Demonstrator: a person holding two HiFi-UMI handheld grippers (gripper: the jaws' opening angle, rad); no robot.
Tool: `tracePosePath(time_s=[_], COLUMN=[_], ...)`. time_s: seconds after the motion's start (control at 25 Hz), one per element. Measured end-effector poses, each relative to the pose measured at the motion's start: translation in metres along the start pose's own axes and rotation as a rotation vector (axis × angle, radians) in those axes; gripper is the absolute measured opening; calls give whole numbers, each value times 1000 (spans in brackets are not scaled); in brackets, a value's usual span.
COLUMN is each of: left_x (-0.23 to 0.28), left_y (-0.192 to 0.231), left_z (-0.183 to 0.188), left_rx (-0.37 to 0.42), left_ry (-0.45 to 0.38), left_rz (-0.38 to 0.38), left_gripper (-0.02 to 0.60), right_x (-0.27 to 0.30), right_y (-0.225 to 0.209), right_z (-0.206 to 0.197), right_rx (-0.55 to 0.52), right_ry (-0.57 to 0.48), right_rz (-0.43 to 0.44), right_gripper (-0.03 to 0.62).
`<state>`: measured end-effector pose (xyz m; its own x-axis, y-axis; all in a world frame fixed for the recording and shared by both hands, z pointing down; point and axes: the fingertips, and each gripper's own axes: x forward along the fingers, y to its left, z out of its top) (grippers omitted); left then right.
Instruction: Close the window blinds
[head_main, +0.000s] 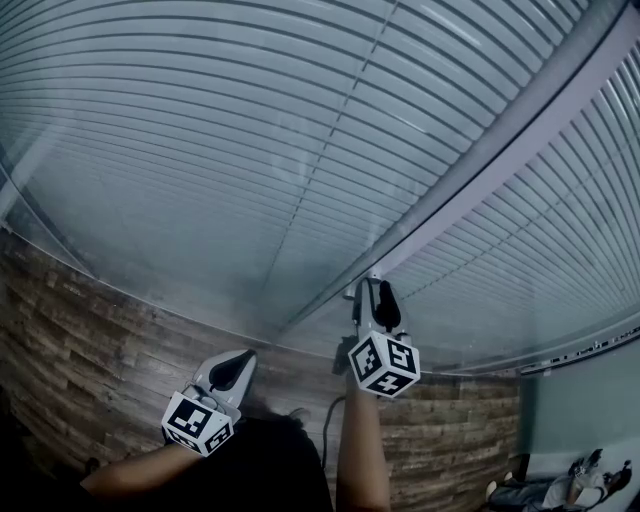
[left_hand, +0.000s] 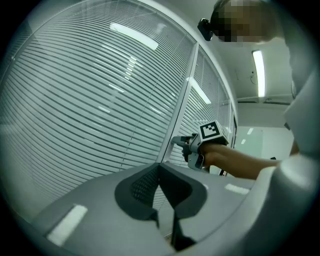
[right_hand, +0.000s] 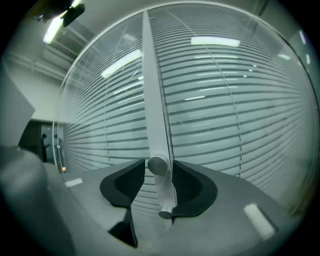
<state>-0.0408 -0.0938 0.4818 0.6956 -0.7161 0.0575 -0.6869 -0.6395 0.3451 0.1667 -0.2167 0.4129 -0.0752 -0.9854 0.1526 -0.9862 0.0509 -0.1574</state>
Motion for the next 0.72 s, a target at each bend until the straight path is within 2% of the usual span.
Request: tracePosePath(time_s=[0.08,0.2,0.32,0.4,0.48,0.6,0.64,0.72], left_x=[0,1,-1,-1,0,0,0,1], left_y=[0,-1,-1,-1,1,0,-4,-11], left_z=[-1,-1,0,-1,-2,-1,0,4], left_rx=[-1,-1,-2,-5,-7,22,46,81], left_ry=[1,2,0,-1,1,3,0,-4], left_rz=[2,2,4,4,2,-10,-17,-34], left_gripper=[-2,-2,-2,-2,-2,-2,-2,-2], right_x=[1,2,1,0,2,3,3,2], right_y=[0,-1,-4,-5,-3,7,10,12], right_z=[-1,1,2,2,1,-1,-1,-2], right_rx=[105,183,208,170,22,-410,-523,-650], right_ry=[-15,-31,-35,-16,16,67,76,87], right_rz=[20,31,34,47,29,-64,-85,-103], right_gripper=[169,156,129,127,127,126,126,124])
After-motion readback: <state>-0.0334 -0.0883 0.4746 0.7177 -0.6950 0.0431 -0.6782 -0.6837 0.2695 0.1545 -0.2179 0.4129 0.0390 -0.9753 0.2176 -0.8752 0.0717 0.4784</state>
